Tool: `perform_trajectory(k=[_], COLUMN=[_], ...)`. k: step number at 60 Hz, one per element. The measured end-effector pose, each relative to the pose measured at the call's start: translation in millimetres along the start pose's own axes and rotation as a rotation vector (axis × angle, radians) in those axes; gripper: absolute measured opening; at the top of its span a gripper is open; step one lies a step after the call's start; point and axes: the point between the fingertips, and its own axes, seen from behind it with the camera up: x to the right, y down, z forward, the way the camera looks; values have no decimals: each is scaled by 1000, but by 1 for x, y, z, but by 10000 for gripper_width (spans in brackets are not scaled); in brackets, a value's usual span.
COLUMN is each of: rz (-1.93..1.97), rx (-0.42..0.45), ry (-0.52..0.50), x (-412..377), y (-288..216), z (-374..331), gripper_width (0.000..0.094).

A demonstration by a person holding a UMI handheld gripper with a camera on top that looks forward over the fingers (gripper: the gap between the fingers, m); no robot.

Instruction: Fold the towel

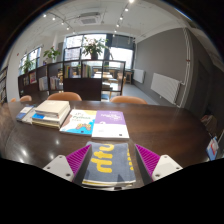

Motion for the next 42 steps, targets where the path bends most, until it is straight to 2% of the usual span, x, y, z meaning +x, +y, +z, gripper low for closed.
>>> perform_trajectory(k=[8,16,29,42], rz=[-23,-29,-8,21], rx=[108,164,157,108], ry=[-24,-58,-98,-96], x=[-34,-75,-138,-161], y=[-56,-75,-27,19], z=[-71,-135,-210,-253], gripper_width=[851,850,851,849])
